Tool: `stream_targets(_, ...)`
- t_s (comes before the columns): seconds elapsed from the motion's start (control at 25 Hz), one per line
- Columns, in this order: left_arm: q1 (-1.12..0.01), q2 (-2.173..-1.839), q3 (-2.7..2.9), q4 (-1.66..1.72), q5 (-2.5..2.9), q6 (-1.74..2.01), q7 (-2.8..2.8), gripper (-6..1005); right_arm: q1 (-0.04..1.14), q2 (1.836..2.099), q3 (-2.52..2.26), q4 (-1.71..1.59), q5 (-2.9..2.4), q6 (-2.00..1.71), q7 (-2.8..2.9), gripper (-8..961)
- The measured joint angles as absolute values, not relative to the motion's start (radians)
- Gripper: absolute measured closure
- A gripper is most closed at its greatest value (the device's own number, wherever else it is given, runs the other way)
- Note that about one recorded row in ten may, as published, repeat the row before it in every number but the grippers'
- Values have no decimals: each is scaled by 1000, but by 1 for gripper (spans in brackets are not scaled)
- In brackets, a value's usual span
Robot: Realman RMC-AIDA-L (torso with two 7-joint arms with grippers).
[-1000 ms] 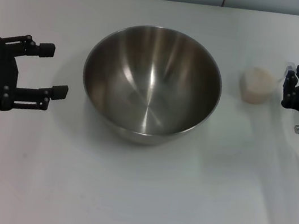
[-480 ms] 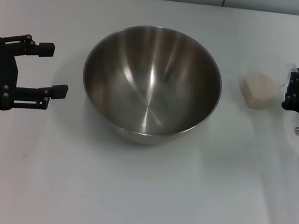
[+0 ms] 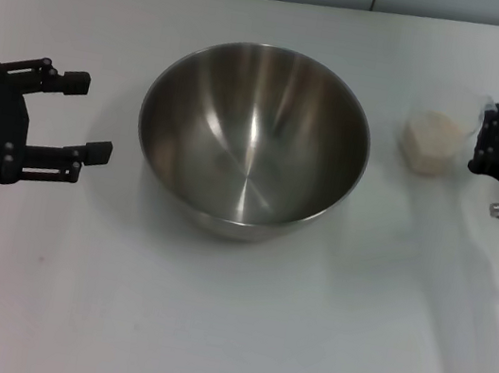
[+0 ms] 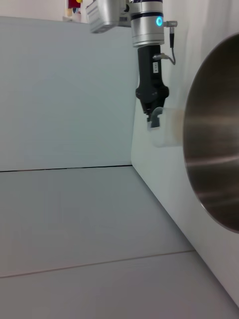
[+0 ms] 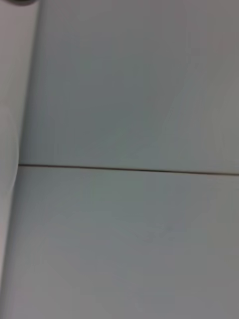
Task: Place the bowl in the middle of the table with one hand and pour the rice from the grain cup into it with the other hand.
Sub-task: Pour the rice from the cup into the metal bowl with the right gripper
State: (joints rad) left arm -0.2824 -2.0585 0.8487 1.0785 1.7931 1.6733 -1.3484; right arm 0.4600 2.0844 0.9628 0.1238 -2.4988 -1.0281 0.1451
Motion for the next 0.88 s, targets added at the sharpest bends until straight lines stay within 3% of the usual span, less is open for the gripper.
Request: stream_targets(0.88, -258, -2065, 841, 1038, 1783, 1663, -1337, 173, 512, 2070, 976, 225, -2507, -1215, 120, 945)
